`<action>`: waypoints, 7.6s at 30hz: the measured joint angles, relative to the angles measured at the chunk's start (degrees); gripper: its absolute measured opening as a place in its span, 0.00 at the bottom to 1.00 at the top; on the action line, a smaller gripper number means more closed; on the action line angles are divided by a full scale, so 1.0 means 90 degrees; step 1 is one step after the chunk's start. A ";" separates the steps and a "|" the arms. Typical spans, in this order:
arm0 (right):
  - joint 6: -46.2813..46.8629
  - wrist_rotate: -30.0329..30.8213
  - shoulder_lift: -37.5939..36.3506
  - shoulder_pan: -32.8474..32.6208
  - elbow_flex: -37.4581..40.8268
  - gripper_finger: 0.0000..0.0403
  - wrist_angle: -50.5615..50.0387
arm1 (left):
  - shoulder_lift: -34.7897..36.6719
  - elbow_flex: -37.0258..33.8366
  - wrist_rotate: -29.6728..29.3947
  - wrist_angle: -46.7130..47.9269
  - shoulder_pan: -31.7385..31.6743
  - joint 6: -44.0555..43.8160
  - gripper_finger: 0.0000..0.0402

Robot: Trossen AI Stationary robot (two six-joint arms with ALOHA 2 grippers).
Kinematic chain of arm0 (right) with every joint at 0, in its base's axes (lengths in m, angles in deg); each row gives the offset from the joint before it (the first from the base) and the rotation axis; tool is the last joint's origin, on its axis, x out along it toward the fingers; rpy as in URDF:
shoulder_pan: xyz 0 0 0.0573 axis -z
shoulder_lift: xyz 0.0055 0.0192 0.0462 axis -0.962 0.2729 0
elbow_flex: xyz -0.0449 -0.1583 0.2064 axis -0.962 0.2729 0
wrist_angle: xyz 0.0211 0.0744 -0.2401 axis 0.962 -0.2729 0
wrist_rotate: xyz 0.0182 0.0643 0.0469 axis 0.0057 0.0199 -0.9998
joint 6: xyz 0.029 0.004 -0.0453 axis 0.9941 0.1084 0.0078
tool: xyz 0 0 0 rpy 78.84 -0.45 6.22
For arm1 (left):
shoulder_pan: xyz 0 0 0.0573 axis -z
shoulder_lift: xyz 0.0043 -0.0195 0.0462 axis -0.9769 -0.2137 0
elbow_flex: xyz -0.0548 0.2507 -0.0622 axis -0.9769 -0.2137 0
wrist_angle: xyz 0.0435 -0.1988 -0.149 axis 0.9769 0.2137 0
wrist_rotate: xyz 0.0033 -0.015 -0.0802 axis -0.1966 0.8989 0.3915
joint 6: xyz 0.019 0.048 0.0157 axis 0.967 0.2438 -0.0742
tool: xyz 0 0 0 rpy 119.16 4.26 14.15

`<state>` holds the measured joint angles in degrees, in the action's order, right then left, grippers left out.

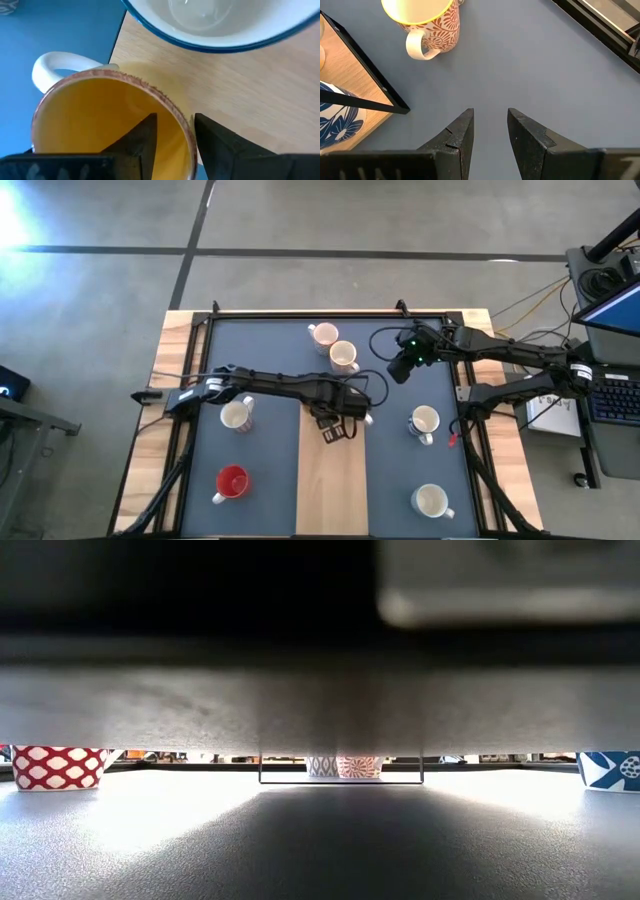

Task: Place coffee mugs
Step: Put the light red mug on the shelf, then put the orange mug on the shelf

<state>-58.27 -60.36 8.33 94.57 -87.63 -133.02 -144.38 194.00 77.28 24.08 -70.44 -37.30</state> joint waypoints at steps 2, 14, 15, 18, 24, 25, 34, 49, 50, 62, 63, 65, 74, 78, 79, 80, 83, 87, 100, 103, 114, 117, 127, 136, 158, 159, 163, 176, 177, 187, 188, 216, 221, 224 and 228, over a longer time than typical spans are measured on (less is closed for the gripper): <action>0.0000 -0.0001 0.0000 -0.0001 0.0000 0.27 0.0000 | 0.0108 0.0003 0.0012 -0.0036 0.0000 -0.0016 0.28; 0.0000 -0.0002 0.0000 -0.0002 0.0000 0.27 0.0002 | 0.0452 0.0037 0.0032 -0.0111 0.0074 -0.0150 0.28; 0.0000 -0.0001 0.0000 0.0000 0.0000 0.27 0.0000 | 0.0494 0.0076 0.0056 -0.0110 0.0087 -0.0132 0.28; 0.0000 -0.0002 0.0000 -0.0001 0.0000 0.27 0.0002 | 0.0693 0.0176 0.0055 -0.0067 0.0122 -0.0107 0.28; 0.0000 -0.0001 0.0000 -0.0002 0.0000 0.27 0.0000 | 0.0944 0.0257 -0.0182 0.0188 0.0278 -0.0499 0.28; 0.0000 -0.0001 0.0000 -0.0001 0.0000 0.27 0.0002 | 0.0984 0.0257 -0.0180 0.0263 0.0345 -0.0590 0.28; 0.0000 -0.0002 0.0000 -0.0002 0.0000 0.27 0.0001 | 0.1716 -0.0592 -0.0257 0.0313 0.0970 -0.1866 0.28; 0.0000 0.0000 0.0000 0.0000 0.0000 0.27 0.0004 | 0.4039 -0.4926 0.0387 0.0070 0.1479 -0.5812 0.31; 0.0000 0.0000 0.0000 0.0000 0.0000 0.27 0.0005 | 0.4115 -0.5123 0.0389 -0.0046 0.1484 -0.5921 0.33; 0.0000 -0.0002 0.0000 -0.0002 0.0000 0.27 0.0005 | 0.4852 -0.7273 -0.0081 -0.1503 0.1478 -0.5707 0.42; 0.0000 0.0000 0.0000 -0.0001 0.0000 0.27 0.0005 | 0.4870 -0.7391 -0.0100 -0.1644 0.1478 -0.5650 0.41; 0.0000 -0.0002 0.0000 -0.0002 0.0000 0.27 0.0005 | 0.4876 -0.7565 -0.0097 -0.1870 0.1477 -0.5590 0.38; 0.0000 -0.0002 0.0000 -0.0001 0.0000 0.27 0.0005 | 0.4867 -0.7706 -0.0092 -0.1909 0.1460 -0.5257 0.06; 0.0000 -0.0002 0.0000 0.0000 0.0000 0.27 0.0005 | 0.4867 -0.7627 -0.0084 -0.2174 0.1460 -0.5003 0.04; 0.0000 -0.0001 0.0000 -0.0002 0.0000 0.27 0.0005 | 0.4867 -0.7549 -0.0085 -0.2275 0.1471 -0.4934 0.04; 0.0000 0.0000 0.0000 -0.0002 0.0000 0.27 0.0005 | 0.4867 -0.7451 -0.0081 -0.2349 0.1490 -0.4868 0.04; 0.0000 0.0000 0.0000 -0.0002 0.0000 0.27 0.0005 | 0.4867 -0.7088 -0.0101 -0.2235 0.1575 -0.4753 0.02; 0.0001 -0.0001 0.0000 -0.0001 0.0000 0.27 0.0005 | 0.4865 -0.6553 -0.0194 -0.2003 0.1697 -0.4748 0.02; 0.0000 0.0000 0.0000 -0.0001 0.0000 0.27 0.0005 | 0.3626 -0.4436 -0.0322 -0.1241 0.1969 -0.4045 0.02; 0.0000 -0.0002 0.0000 -0.0001 0.0000 0.27 0.0005 | 0.3220 -0.3792 -0.0335 -0.0789 0.2027 -0.3836 0.02; 0.0000 0.0000 0.0000 0.0000 0.0000 0.27 0.0007 | 0.2272 -0.2522 -0.0358 -0.0533 0.2161 -0.3438 0.02; 0.0000 -0.0002 0.0000 -0.0002 0.0000 0.27 0.0005 | 0.2000 -0.2149 -0.0352 -0.0621 0.2181 -0.3414 0.02; 0.0000 0.0000 0.0000 -0.0002 0.0000 0.27 0.0005 | 0.0627 -0.0039 -0.0402 0.0050 0.2178 -0.2899 0.02; 0.0000 -0.0002 0.0000 -0.0002 0.0000 0.27 0.0003 | 0.0151 0.0294 -0.0822 -0.0036 0.2059 -0.2803 0.02; 0.0000 -0.0002 0.0000 0.0000 0.0000 0.27 0.0005 | 0.0151 0.0288 -0.0699 -0.0131 0.1600 -0.2248 0.07; 0.0000 0.0000 0.0000 -0.0001 0.0000 0.27 0.0005 | 0.0151 0.0283 -0.0697 -0.0134 0.1600 -0.2248 0.07; 0.0000 -0.0002 0.0000 -0.0001 0.0000 0.27 0.0005 | 0.0128 0.0265 -0.0702 -0.0135 0.1566 -0.2250 0.07; 0.0000 -0.0002 0.0000 -0.0002 0.0000 0.27 0.0005 | -0.0061 0.0265 -0.0589 -0.0366 0.1557 -0.2637 0.07; 0.0000 0.0000 0.0000 -0.0002 0.0000 0.27 0.0005 | -0.0061 0.0273 -0.0580 -0.0361 0.1558 -0.2670 0.07; 0.0000 0.0000 0.0000 -0.0002 0.0000 0.27 0.0005 | -0.0027 0.0507 -0.0532 -0.0334 0.1582 -0.2847 0.14; 0.0000 -0.0002 0.0000 0.0000 0.0000 0.27 0.0005 | -0.0027 0.0505 -0.0529 -0.0320 0.1583 -0.2817 0.15; 0.0000 -0.0001 0.0000 -0.0002 0.0000 0.27 0.0027 | 0.2835 -0.1047 -0.2718 0.0313 0.2198 -0.2109 0.20; 0.0000 -0.0002 0.0000 -0.0001 0.0000 0.27 0.0044 | 0.4275 -0.3019 -0.2713 0.0286 0.2208 -0.2771 0.20; 0.0000 -0.0002 0.0000 0.0000 0.0000 0.27 0.0049 | 0.5075 -0.4126 -0.2709 -0.0070 0.2208 -0.3032 0.20; 0.0000 -0.0001 0.0000 0.0000 0.0000 0.27 0.0186 | 0.5956 -0.5461 -0.2710 -0.1085 0.2208 -0.2995 0.20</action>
<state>-58.27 -60.37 8.33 94.57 -87.63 -131.34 -90.78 144.85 52.88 14.31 -50.57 -64.26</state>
